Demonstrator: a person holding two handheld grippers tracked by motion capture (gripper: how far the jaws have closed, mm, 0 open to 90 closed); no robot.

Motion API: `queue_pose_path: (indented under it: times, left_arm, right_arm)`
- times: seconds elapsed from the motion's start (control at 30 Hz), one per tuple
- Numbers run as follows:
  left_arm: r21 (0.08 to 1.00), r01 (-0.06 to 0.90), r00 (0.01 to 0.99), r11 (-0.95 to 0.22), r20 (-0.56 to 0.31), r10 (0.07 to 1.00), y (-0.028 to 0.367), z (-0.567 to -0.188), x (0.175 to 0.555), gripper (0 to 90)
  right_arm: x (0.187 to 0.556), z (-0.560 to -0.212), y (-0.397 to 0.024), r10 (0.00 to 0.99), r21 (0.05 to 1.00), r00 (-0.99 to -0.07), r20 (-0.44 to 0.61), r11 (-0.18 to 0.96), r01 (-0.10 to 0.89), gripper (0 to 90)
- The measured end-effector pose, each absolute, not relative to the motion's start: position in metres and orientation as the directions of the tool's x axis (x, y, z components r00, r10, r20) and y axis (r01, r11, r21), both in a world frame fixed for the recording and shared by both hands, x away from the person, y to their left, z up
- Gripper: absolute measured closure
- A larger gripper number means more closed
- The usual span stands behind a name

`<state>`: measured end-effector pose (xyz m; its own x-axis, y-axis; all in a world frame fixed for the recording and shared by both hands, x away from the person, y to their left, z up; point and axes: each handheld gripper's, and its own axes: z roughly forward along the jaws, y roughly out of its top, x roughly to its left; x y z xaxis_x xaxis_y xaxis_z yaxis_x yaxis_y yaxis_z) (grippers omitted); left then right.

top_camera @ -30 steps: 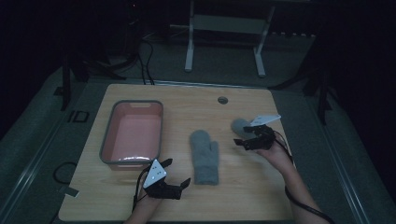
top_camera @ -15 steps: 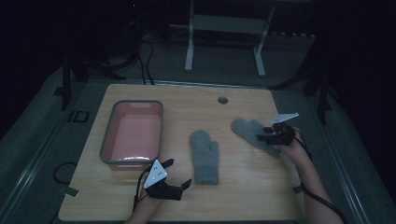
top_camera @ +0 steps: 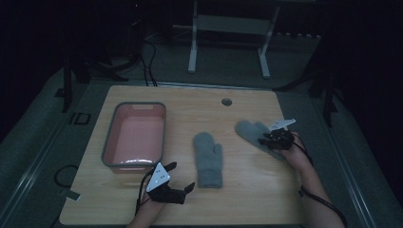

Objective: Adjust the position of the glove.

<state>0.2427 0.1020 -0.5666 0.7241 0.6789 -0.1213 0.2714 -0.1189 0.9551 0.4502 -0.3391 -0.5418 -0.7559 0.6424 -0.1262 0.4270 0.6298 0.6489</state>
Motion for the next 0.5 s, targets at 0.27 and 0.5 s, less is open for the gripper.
queue_pose_path:
  times: [0.27,0.5]
  left_arm:
    - [0.955,0.271,0.723,-0.117,-0.122,0.680,0.101,-0.567,0.243,1.2]
    - [0.957,0.267,0.726,-0.116,-0.121,0.677,0.101,-0.566,0.244,1.2]
  right_arm:
    - [0.443,-0.537,-0.335,0.752,0.680,-0.655,-0.076,0.519,0.518,84.7]
    - [0.425,-0.526,-0.333,0.838,0.712,-0.544,-0.050,0.412,0.568,85.6]
